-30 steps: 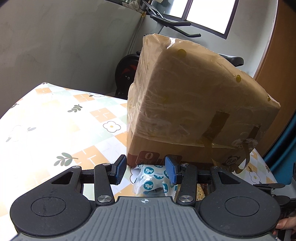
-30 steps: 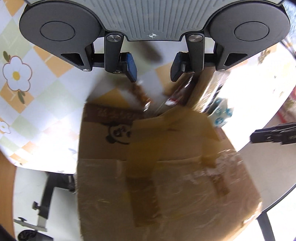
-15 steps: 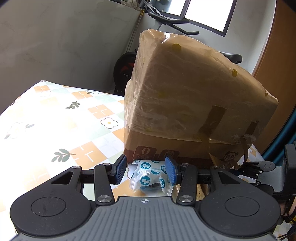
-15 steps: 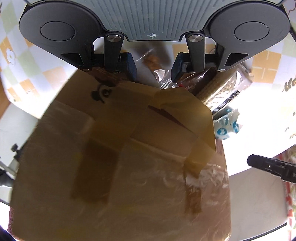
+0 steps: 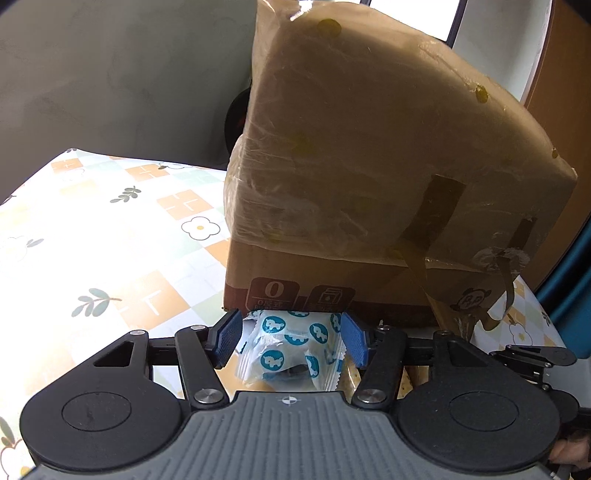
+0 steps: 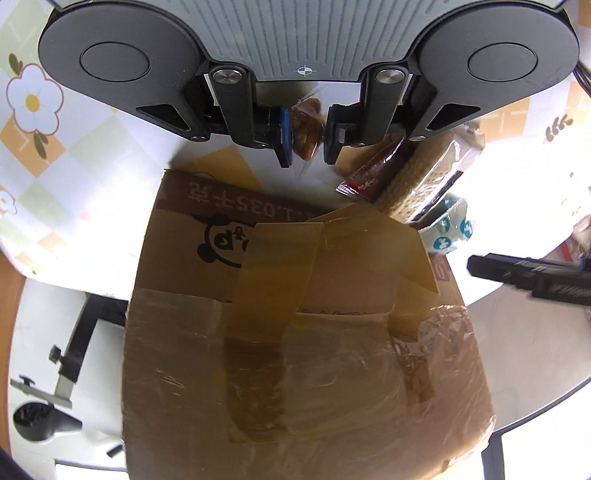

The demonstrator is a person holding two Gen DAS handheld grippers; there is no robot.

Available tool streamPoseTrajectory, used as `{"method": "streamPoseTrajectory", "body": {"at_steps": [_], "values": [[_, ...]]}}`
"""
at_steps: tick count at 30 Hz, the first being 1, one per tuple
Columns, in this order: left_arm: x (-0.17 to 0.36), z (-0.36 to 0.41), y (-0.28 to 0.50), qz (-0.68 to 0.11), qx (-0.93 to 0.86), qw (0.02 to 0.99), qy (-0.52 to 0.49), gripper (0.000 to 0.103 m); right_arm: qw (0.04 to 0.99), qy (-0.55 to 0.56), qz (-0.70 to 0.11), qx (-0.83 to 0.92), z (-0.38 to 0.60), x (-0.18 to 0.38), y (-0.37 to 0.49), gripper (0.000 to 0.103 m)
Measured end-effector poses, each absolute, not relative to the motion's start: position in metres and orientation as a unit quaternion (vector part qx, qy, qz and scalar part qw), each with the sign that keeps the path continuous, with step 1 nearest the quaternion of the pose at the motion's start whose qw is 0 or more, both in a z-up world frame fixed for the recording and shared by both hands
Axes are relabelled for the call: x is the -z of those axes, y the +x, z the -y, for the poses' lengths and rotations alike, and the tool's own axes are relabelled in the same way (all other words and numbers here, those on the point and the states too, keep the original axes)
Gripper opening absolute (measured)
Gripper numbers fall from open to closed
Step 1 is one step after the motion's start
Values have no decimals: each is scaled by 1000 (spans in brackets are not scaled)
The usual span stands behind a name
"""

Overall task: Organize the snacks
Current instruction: 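Lower the left tool onto the blue-and-white cookie pack while the right tool reaches the small orange snack bag, then close the left tool on the cookie pack while the right tool closes on the orange snack bag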

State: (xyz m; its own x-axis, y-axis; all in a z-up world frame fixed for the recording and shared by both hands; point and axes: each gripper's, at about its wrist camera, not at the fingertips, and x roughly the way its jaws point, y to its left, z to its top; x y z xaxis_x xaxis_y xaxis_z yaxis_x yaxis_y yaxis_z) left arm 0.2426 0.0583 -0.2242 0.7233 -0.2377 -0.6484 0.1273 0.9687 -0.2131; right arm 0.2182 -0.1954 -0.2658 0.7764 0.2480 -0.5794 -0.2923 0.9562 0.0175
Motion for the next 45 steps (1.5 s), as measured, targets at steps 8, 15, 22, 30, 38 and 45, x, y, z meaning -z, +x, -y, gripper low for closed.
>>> {"method": "streamPoseTrajectory", "body": {"at_steps": [8,15,22,30,38,45], "values": [[254,-39,264,-382,94,918,-41,69,943,-40,-297,-143,195,267,217,17],[256,-45,245,-369,89,925,-28,56,944,-38,-296,-144,191,270,217,17],[258,-60,216,-373,73,923,-56,55,944,-35,-296,-145,194,269,217,17],[269,-78,178,-371,50,920,-118,57,944,-39,-295,-144,193,269,217,17],[265,-65,184,-370,46,923,-92,57,945,-62,-291,-138,185,269,212,24],[266,-64,186,-368,46,924,-90,57,952,-71,-273,-117,183,268,206,30]]}}
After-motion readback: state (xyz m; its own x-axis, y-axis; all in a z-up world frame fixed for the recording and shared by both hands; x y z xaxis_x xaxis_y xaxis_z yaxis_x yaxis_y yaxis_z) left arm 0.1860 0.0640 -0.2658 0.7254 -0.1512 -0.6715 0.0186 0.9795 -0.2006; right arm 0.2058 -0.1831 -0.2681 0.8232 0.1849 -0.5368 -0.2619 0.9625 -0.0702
